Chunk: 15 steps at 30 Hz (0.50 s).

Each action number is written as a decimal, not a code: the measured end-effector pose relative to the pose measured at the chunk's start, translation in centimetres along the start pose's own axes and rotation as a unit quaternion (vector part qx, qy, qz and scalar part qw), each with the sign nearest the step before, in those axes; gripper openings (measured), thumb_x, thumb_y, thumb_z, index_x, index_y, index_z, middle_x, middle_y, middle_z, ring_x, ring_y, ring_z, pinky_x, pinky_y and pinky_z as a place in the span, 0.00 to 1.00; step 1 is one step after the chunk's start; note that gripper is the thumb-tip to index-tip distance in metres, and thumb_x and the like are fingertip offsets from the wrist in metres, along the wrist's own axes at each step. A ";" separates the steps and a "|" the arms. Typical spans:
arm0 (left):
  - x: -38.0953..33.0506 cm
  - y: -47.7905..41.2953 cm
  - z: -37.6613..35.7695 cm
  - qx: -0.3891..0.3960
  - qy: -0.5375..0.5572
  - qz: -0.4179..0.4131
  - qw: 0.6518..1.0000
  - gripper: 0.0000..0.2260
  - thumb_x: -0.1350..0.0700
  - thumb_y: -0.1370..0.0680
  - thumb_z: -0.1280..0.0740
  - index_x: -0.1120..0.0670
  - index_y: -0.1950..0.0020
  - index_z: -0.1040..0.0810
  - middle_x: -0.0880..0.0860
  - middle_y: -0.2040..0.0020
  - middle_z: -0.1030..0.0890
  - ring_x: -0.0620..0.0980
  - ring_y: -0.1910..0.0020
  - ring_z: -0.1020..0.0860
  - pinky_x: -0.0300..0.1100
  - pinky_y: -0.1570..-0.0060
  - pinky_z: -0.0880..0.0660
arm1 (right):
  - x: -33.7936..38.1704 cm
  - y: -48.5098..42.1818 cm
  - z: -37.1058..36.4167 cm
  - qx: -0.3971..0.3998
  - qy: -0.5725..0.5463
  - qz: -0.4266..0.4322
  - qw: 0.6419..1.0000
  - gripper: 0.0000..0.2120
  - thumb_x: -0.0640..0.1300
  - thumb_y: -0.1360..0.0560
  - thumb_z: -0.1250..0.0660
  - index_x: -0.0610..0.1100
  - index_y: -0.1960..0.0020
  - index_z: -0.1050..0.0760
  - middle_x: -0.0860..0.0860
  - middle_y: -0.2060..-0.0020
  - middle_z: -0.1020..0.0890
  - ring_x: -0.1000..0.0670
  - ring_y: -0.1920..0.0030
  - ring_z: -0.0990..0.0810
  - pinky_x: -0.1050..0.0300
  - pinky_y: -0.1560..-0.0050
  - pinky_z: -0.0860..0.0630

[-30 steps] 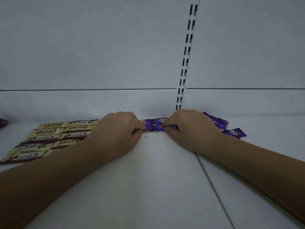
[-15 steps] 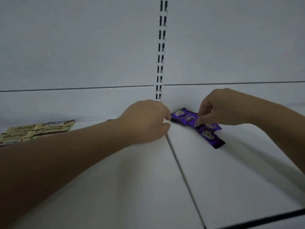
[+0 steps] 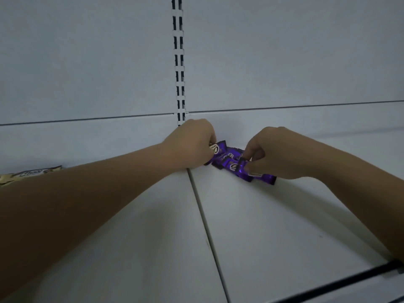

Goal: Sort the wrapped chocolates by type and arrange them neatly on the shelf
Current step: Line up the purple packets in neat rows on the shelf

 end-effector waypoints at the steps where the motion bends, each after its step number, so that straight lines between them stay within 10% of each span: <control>1: 0.0 0.3 0.4 -0.002 0.011 0.003 1.000 0.08 0.59 0.28 0.34 0.56 0.54 0.15 0.54 0.58 0.15 0.51 0.58 0.18 0.44 0.54 0.21 | 0.1 -0.2 0.4 -0.004 -0.006 0.009 1.000 0.09 0.45 0.28 0.31 0.51 0.49 0.18 0.59 0.66 0.19 0.58 0.64 0.22 0.63 0.67 0.28; 6: 1.4 3.4 3.4 0.012 0.082 0.041 0.996 0.09 0.59 0.26 0.33 0.51 0.49 0.16 0.49 0.58 0.15 0.45 0.63 0.19 0.31 0.61 0.26 | 3.2 -1.8 1.3 -0.017 -0.070 0.088 0.993 0.11 0.41 0.26 0.35 0.55 0.53 0.19 0.59 0.66 0.19 0.63 0.71 0.24 0.75 0.73 0.32; 15: 7.8 11.7 6.2 0.073 0.022 0.104 0.992 0.10 0.59 0.26 0.33 0.46 0.50 0.17 0.47 0.65 0.17 0.39 0.68 0.23 0.30 0.66 0.29 | 10.2 -3.5 -3.5 0.036 -0.113 0.192 0.974 0.04 0.42 0.28 0.30 0.51 0.57 0.22 0.53 0.61 0.17 0.58 0.63 0.21 0.62 0.60 0.25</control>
Point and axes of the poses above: each hand's wrist, its own y-axis away from the middle knuckle, its own z-axis out of the back of the hand, x = y × z, the point moved 6 cm from there along -y, towards the middle knuckle
